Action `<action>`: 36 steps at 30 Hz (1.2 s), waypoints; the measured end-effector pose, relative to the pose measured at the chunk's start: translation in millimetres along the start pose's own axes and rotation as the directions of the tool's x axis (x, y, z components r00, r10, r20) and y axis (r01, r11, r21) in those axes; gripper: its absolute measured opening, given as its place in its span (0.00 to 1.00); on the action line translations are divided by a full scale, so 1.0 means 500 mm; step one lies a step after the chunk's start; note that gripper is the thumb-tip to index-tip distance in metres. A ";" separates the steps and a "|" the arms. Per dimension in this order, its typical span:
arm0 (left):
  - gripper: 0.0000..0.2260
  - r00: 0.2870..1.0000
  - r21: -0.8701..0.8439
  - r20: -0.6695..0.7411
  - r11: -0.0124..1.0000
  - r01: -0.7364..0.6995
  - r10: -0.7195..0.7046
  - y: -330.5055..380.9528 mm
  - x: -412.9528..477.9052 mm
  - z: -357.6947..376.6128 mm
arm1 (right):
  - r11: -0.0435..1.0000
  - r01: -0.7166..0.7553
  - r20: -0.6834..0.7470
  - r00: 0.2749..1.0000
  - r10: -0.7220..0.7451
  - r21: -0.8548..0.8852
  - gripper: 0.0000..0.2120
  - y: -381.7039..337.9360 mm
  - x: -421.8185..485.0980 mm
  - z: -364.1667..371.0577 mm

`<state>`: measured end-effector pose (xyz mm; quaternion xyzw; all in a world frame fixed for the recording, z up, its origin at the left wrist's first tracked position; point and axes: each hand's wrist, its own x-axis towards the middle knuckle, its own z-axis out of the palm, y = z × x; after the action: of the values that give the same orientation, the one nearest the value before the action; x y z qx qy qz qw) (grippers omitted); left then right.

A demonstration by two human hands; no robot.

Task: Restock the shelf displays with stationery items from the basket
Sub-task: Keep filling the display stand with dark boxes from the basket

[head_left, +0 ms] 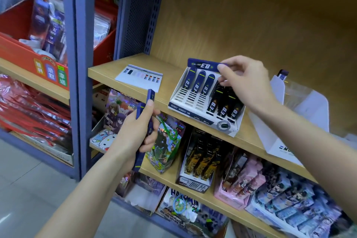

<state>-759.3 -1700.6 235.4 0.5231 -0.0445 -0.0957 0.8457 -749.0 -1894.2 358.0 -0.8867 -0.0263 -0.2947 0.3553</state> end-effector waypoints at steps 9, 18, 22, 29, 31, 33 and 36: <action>0.14 0.998 0.110 0.040 0.993 -0.044 0.040 -0.006 0.001 0.003 | 0.789 0.248 0.212 0.965 -0.152 -0.562 0.09 0.036 0.062 -0.018; 0.13 0.998 0.153 0.049 0.987 -0.038 0.031 -0.007 0.002 0.002 | 0.826 0.242 0.330 0.941 -0.072 -0.509 0.04 0.036 0.102 0.010; 0.14 0.999 0.132 0.048 0.991 -0.016 0.009 -0.009 0.006 0.004 | 0.832 0.265 0.413 0.910 -0.048 -0.488 0.03 0.041 0.118 0.011; 0.14 0.997 0.094 0.048 0.994 0.062 -0.067 -0.010 0.010 0.010 | 0.820 0.228 0.329 0.943 -0.051 -0.525 0.04 0.054 0.130 0.020; 0.12 0.997 0.108 0.038 0.992 0.058 -0.062 -0.010 0.007 0.013 | 0.821 0.211 0.326 0.945 -0.032 -0.531 0.05 0.054 0.129 0.026; 0.10 0.999 0.106 0.027 0.994 0.034 -0.037 -0.008 0.005 0.015 | 0.819 0.204 0.319 0.947 -0.027 -0.536 0.06 0.057 0.127 0.030; 0.13 1.000 0.138 0.016 0.990 -0.014 0.012 -0.010 0.008 0.013 | 0.819 0.199 0.314 0.949 -0.025 -0.538 0.07 0.059 0.128 0.028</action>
<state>-757.0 -1709.3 233.9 0.5795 -0.0608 -0.0910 0.8076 -681.5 -1917.4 366.5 -0.9821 -0.0433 -0.1755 0.0520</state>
